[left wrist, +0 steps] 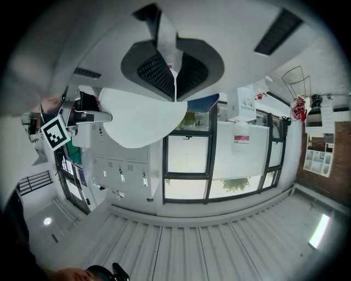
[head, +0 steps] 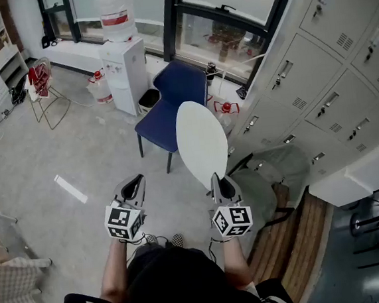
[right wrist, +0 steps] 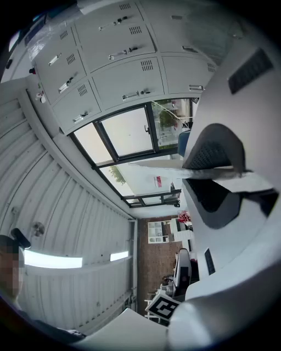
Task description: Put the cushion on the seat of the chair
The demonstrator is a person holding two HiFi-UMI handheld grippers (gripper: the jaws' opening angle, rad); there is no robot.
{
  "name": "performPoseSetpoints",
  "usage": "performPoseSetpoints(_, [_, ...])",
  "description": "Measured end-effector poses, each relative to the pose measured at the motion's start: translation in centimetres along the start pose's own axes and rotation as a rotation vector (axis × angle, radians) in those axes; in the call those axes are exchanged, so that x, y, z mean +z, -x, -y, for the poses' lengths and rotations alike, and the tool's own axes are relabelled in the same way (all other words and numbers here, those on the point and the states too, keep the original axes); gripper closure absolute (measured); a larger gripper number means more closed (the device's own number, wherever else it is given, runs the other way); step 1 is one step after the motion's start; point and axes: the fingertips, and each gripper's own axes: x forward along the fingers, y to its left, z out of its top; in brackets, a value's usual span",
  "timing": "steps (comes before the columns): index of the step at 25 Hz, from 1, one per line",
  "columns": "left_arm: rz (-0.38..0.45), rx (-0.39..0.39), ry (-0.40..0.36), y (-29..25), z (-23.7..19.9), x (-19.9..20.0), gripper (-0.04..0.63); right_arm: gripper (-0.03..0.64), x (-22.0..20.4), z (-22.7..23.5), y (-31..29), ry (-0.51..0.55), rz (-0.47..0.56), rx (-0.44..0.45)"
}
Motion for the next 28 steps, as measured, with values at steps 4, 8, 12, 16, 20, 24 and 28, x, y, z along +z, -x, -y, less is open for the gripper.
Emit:
performPoseSetpoints(4, [-0.001,0.002,0.000,-0.4,0.2,0.1,0.569,0.565,0.3,0.4,-0.2,-0.012,0.010,0.006])
performPoseSetpoints(8, [0.000,0.004,0.005,-0.6,0.4,0.0,0.569,0.565,0.3,0.6,-0.3,-0.013,0.009,0.012])
performPoseSetpoints(12, [0.001,0.012,0.007,-0.8,0.6,0.1,0.569,0.565,0.3,1.0,-0.5,-0.010,0.003,0.018])
performPoseSetpoints(16, [-0.006,0.023,0.007,-1.2,0.7,0.1,0.569,0.565,0.0,1.5,-1.0,-0.015,-0.005,0.020])
performPoseSetpoints(20, [-0.015,0.029,0.018,-1.7,0.4,0.0,0.569,0.565,-0.2,2.1,-1.7,-0.029,-0.010,0.023])
performPoseSetpoints(24, [-0.021,0.038,0.029,-2.7,-0.3,-0.1,0.569,0.565,-0.2,2.5,-2.8,-0.027,-0.013,0.030])
performPoseSetpoints(28, [-0.024,0.030,0.028,-4.4,-1.2,-0.1,0.569,0.566,-0.2,3.0,-4.5,-0.029,-0.015,0.028])
